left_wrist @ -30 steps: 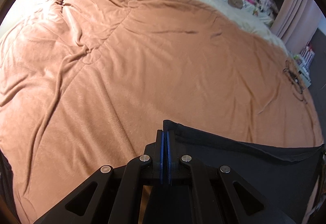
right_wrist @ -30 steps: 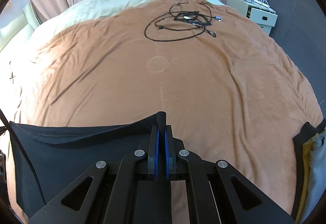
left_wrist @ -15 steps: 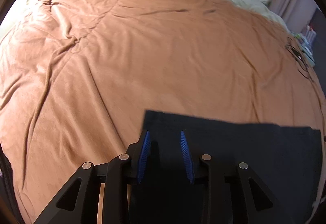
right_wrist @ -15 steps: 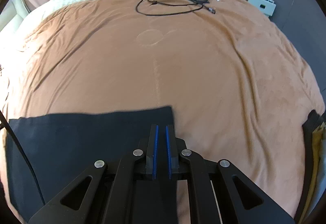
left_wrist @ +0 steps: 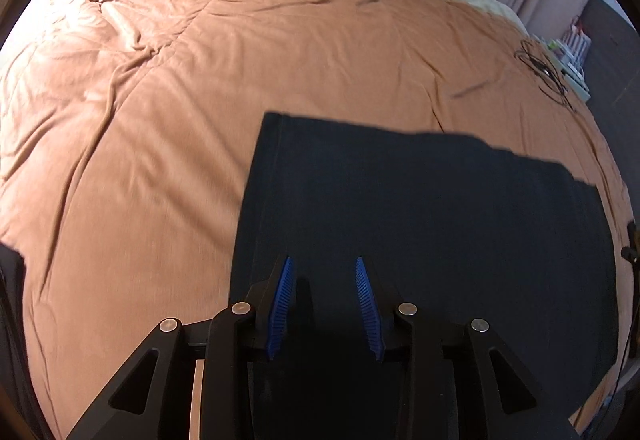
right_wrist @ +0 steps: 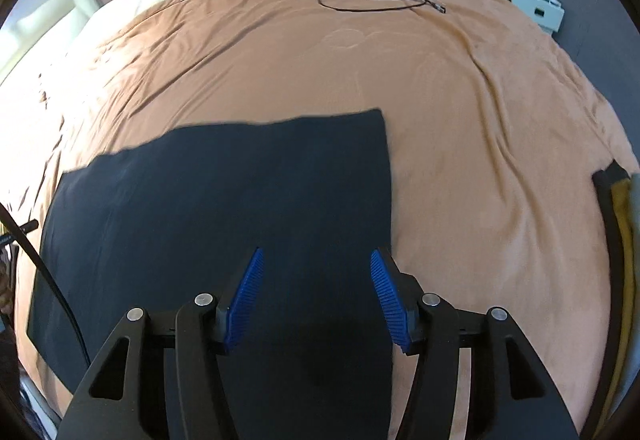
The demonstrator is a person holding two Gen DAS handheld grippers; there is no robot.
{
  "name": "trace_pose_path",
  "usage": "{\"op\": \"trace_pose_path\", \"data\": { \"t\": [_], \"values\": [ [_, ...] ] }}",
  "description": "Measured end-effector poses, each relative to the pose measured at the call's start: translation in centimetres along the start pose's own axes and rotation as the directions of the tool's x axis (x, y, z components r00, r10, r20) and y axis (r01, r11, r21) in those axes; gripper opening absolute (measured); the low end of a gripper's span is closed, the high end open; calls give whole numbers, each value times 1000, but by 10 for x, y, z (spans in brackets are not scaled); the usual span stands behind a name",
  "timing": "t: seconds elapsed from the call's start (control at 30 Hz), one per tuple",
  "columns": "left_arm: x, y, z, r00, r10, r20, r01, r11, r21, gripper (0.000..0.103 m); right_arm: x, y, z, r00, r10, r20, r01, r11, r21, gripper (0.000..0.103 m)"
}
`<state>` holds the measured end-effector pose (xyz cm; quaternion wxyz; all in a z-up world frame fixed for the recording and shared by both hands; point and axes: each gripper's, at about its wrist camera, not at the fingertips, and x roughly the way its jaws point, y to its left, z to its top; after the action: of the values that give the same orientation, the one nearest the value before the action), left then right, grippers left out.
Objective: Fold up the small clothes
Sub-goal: 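Open both tools and release the folded black shirt, then move both tools to the edge of the folded black shirt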
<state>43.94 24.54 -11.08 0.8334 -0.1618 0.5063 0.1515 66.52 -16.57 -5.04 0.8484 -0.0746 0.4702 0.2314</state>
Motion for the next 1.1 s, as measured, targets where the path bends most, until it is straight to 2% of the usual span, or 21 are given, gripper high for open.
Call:
{"op": "trace_pose_path", "data": {
  "t": [0.03,0.1,0.17,0.47,0.63,0.77,0.9,1.1],
  "values": [
    [-3,-1,-7,1000,5,4,-5,1000,3,40,-5,2,-8,1000,7,3,-6,1000,-8,54],
    [-10,-4,-21,1000,9,16,-9,1000,5,54,-13,6,-23,999,33,-6,-33,999,-9,54],
    [-16,-8,-36,1000,1,19,-2,1000,16,58,-21,9,-37,999,52,-10,-52,999,-7,54],
    [-28,-27,-90,1000,-15,3,15,999,41,58,-42,40,-87,998,66,-20,-67,997,-50,54],
    [-28,-40,-123,1000,6,-7,-6,998,69,58,-47,51,-115,998,57,-32,-59,996,-74,54],
    [-25,-38,-145,999,32,-17,-30,997,69,58,-47,49,-134,999,14,-29,-16,997,-75,54],
    [-30,-33,-163,999,52,6,-52,997,56,58,-50,44,-156,1000,-24,-19,23,996,-82,54],
    [-40,-27,-187,999,36,36,-37,998,41,58,-59,51,-179,998,-70,4,70,994,-89,54]
  ]
}}
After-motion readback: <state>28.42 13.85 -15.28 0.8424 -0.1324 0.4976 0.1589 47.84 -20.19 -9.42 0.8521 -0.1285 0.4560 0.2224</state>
